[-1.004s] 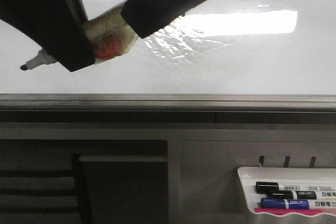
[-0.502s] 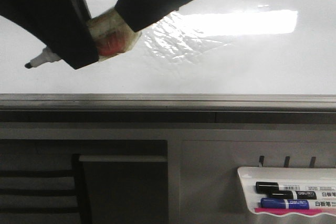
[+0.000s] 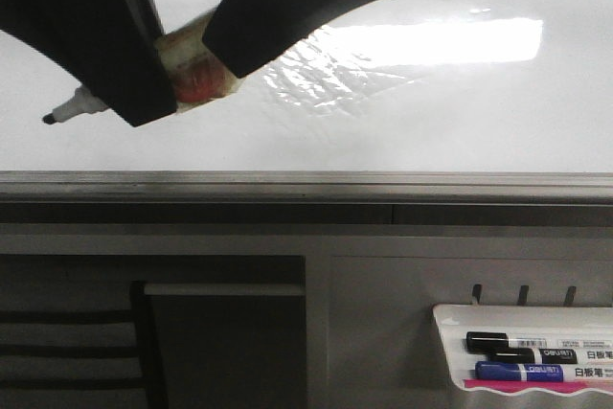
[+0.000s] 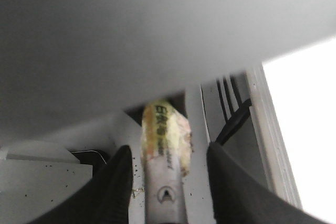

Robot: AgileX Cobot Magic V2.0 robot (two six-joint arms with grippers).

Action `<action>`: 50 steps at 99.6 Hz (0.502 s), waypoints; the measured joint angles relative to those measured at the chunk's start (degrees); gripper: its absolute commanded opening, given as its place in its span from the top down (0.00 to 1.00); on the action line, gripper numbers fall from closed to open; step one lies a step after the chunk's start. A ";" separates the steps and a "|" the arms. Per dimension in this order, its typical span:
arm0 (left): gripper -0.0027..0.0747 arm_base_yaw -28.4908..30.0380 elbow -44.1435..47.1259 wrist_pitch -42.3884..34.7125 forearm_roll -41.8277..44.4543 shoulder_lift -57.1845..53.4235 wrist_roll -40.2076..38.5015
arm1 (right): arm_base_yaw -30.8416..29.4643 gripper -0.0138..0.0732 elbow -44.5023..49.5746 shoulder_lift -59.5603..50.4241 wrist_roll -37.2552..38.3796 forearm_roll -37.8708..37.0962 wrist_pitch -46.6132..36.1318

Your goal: Write number 7 on whiteboard

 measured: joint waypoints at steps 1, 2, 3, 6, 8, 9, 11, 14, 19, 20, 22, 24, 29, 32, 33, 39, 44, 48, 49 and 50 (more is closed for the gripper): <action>0.99 0.00 0.00 0.00 0.00 0.00 0.00 | 0.00 0.52 0.00 0.00 0.00 -0.11 0.00; 0.99 0.00 0.00 0.00 0.00 0.00 0.00 | 0.00 0.52 0.00 0.00 0.17 -0.10 0.00; 0.99 0.00 0.00 0.00 0.00 0.00 0.00 | 0.00 0.52 0.00 0.00 0.15 -0.10 0.11; 0.99 0.00 0.00 0.00 0.00 0.00 0.00 | 0.00 0.53 0.00 0.00 0.24 -0.20 0.11; 0.99 0.00 0.00 0.00 0.00 0.00 0.00 | 0.00 0.53 0.00 0.00 0.27 -0.13 0.22; 0.99 0.00 0.00 0.00 0.00 0.00 0.00 | 0.00 0.53 0.00 0.00 0.38 -0.13 0.22; 0.99 0.00 0.00 0.00 0.00 0.00 0.10 | 0.00 0.54 0.00 0.00 0.37 -0.13 0.22; 0.99 0.00 0.00 0.00 0.00 0.00 0.08 | 0.00 0.54 0.00 0.00 0.37 -0.13 0.31; 0.99 0.00 0.00 0.00 0.00 0.00 0.08 | 0.00 0.55 0.00 0.00 0.48 0.41 0.31; 0.99 0.00 0.00 0.00 0.00 0.00 0.08 | 0.00 0.56 0.00 0.00 0.48 0.50 0.31; 0.99 0.00 0.00 0.00 0.00 0.00 0.08 | 0.00 0.56 0.00 0.00 0.48 0.68 0.31; 0.99 0.00 0.00 -0.10 0.00 0.00 0.08 | 0.00 0.57 0.00 0.00 0.48 0.85 0.31; 0.99 0.00 0.00 -0.10 0.00 0.00 0.08 | 0.00 0.59 0.00 0.00 0.56 1.12 0.31; 0.99 0.00 0.00 -0.10 0.00 0.00 0.08 | 0.00 0.60 0.00 0.00 0.56 1.11 0.31; 0.99 0.00 0.00 -0.10 0.00 0.00 0.08 | 0.00 0.61 0.00 0.00 0.60 1.11 0.31; 0.99 0.00 0.00 -0.10 0.00 0.00 0.08 | 0.00 0.64 0.00 0.00 0.70 1.11 0.34; 0.99 0.00 0.00 -0.10 0.00 0.00 0.08 | 0.00 0.68 0.00 0.00 0.69 1.11 0.34; 0.99 0.00 0.00 -0.10 0.00 0.00 0.08 | 0.00 0.71 0.00 0.00 0.69 1.11 0.34; 0.99 0.00 0.00 -0.10 0.00 0.00 0.08 | 0.00 0.72 0.00 0.00 0.69 1.11 0.34; 0.99 0.00 0.00 -0.10 0.00 0.00 0.08 | 0.00 0.73 0.00 0.00 0.69 1.11 0.34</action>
